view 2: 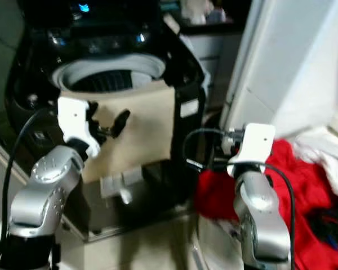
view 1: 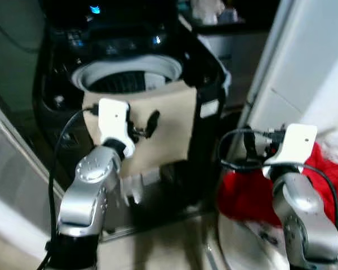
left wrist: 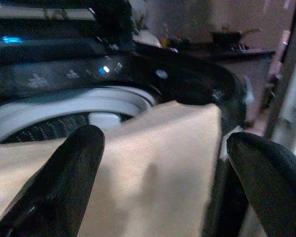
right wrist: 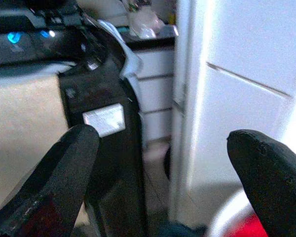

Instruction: Clothes washing

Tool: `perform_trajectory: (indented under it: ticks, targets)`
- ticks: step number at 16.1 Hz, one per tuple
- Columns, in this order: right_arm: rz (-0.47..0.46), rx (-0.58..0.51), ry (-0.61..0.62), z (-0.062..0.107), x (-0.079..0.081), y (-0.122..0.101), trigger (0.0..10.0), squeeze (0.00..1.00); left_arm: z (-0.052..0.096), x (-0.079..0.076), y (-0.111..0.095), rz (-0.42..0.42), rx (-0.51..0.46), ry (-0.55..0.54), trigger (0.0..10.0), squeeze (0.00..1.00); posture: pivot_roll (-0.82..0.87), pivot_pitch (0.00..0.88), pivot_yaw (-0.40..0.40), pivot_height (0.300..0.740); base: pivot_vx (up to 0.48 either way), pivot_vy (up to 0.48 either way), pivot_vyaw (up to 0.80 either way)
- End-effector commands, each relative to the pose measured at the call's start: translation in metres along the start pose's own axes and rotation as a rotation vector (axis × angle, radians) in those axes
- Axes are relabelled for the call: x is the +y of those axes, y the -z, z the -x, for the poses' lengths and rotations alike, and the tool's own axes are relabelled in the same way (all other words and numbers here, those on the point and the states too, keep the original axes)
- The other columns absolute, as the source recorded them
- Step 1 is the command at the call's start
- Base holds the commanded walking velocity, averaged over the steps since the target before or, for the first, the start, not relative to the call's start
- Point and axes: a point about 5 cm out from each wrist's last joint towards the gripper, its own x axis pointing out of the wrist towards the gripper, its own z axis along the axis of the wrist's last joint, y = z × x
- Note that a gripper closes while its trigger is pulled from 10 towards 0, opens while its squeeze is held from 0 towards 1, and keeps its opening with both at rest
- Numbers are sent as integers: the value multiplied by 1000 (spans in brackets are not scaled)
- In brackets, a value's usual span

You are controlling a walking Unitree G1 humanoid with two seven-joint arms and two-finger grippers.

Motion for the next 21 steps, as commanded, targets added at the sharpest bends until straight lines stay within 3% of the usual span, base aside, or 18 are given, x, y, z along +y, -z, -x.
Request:
perform_trajectory:
  ticks: [1, 7, 9, 10, 12, 14, 17, 18, 20, 21]
  targets:
    - [-18, -4, -20, 0, 7, -3, 10000, 0, 1, 9, 0, -23, -4, -36, 10000, 0, -94, 0, 15, 740, 0, 0, 0]
    - [-1, -16, -9, 0, 4, -7, 10000, 0, -1, 4, 1, -7, -5, -6, 10000, 0, -100, 0, 18, 740, 0, 0, 0]
    - [26, -30, -8, 0, 3, -9, 10000, 0, -2, 3, 4, 114, 9, 1, 10000, 0, -106, 0, 20, 740, 0, 0, -800]
    - [30, -31, -10, 0, 4, -9, 10000, 0, -2, 3, 4, 123, 7, 0, 10000, 0, -107, 0, 19, 740, 0, 0, -800]
    - [32, -32, -12, 1, 3, -10, 10000, 0, -3, 4, 1, -33, -25, -1, 10000, 0, -106, 0, 20, 740, 0, 0, 0]
    - [34, -33, -11, 1, 2, -10, 10000, 0, -6, 3, -4, 7, -82, -20, 10000, 0, -106, 0, 21, 740, 0, 0, 0]
    - [34, -34, -10, 0, 3, -10, 10000, 0, -9, 5, -5, 37, -88, -48, 10000, 0, -107, 0, 22, 740, 0, 0, 0]
    - [31, -35, -7, 0, 3, -10, 10000, 0, -10, 7, -6, 49, -119, -99, 10000, 0, -106, 0, 23, 740, 0, 0, -800]
    - [26, -34, -4, 0, 3, -10, 10000, 0, -9, 3, -6, 21, -122, -33, 10000, 0, -107, 0, 26, 740, 0, 0, -800]
    - [25, -30, -1, 1, 3, -10, 10000, 0, -9, 1, -4, -11, -80, -17, 10000, 0, -107, 0, 28, 740, 0, 0, -800]
